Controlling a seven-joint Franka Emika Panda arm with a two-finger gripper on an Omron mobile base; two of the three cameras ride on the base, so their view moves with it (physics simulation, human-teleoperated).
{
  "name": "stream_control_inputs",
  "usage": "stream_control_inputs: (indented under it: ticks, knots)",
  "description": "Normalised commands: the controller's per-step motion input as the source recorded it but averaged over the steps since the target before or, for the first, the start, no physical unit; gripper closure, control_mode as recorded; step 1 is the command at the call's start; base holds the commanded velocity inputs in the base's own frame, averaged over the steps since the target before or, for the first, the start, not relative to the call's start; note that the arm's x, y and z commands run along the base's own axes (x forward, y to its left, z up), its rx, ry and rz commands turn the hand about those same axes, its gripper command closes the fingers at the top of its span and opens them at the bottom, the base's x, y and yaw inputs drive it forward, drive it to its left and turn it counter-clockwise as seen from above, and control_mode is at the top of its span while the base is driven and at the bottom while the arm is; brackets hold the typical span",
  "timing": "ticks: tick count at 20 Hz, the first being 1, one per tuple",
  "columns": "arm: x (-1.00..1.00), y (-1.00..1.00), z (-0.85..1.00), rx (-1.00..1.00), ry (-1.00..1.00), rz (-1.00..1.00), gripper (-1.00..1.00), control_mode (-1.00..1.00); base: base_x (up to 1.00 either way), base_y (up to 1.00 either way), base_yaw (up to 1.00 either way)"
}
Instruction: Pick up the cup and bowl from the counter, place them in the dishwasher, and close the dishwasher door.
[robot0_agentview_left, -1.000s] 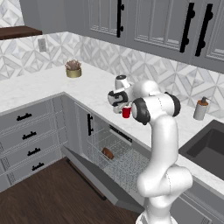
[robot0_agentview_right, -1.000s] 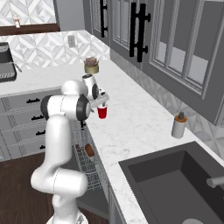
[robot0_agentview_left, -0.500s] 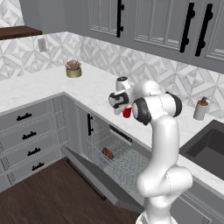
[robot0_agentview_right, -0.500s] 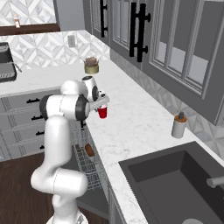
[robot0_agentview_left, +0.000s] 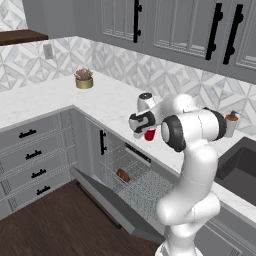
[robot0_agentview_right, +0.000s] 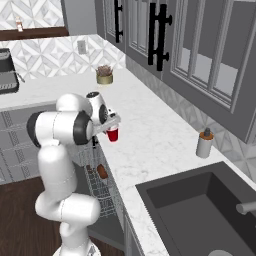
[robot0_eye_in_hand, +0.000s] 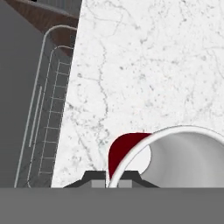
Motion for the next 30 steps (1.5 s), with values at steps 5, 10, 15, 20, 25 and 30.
stream_control_inputs:
  ticks: [5,10,15,20,25,30]
  knots:
    - [-1.0,0.26,0.0,0.07,-0.01,0.0,1.0,-1.0,0.0,0.0,0.0]
    - [-0.87,0.61,-0.1,0.01,0.07,0.0,1.0,-1.0,0.0,0.0,0.0]
    - [-0.17,0.72,-0.58,-0.01,0.15,-0.02,1.0,-1.0,0.0,0.0,0.0]
    - [0.17,0.48,-0.89,-0.1,0.02,-0.02,1.0,-1.0,0.0,0.0,0.0]
    - [0.44,0.12,-0.84,-0.12,-0.01,-0.07,1.0,-1.0,0.0,0.0,0.0]
    - [0.6,0.0,-0.65,-0.12,-0.02,-0.13,1.0,-1.0,0.0,0.0,0.0]
